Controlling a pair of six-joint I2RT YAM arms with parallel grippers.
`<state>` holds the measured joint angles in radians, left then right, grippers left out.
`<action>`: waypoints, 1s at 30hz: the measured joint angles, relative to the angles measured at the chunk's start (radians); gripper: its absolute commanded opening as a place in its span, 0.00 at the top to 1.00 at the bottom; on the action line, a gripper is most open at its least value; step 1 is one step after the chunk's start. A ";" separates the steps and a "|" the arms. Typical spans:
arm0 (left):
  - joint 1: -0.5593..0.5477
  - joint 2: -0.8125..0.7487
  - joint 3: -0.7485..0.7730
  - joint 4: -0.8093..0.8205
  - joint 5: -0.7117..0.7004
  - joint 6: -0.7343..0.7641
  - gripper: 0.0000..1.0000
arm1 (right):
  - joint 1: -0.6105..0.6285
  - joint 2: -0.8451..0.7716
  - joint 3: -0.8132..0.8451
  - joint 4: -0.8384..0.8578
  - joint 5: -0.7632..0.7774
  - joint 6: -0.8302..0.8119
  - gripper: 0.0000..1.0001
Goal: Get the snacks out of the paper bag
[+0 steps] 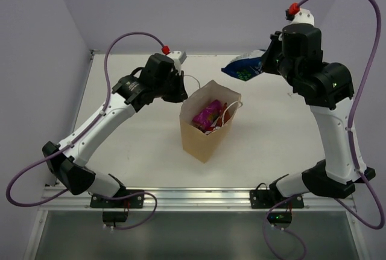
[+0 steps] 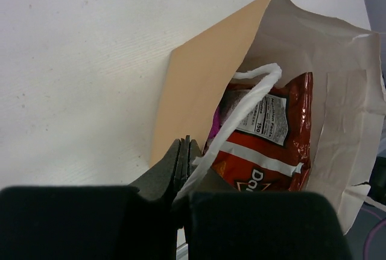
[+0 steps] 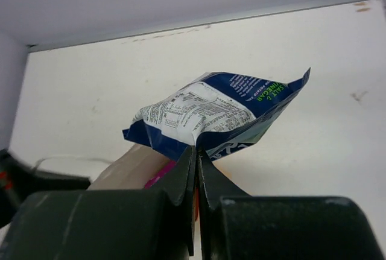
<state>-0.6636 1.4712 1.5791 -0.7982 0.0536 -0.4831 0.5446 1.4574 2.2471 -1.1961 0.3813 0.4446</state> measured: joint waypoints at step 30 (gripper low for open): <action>0.000 -0.129 -0.091 -0.037 0.013 -0.056 1.00 | -0.458 0.135 -0.615 0.118 -0.006 0.052 0.19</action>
<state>-0.6636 1.3426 1.4883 -0.8349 0.0669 -0.5388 0.0864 1.5921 1.6325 -1.0782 0.3752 0.4965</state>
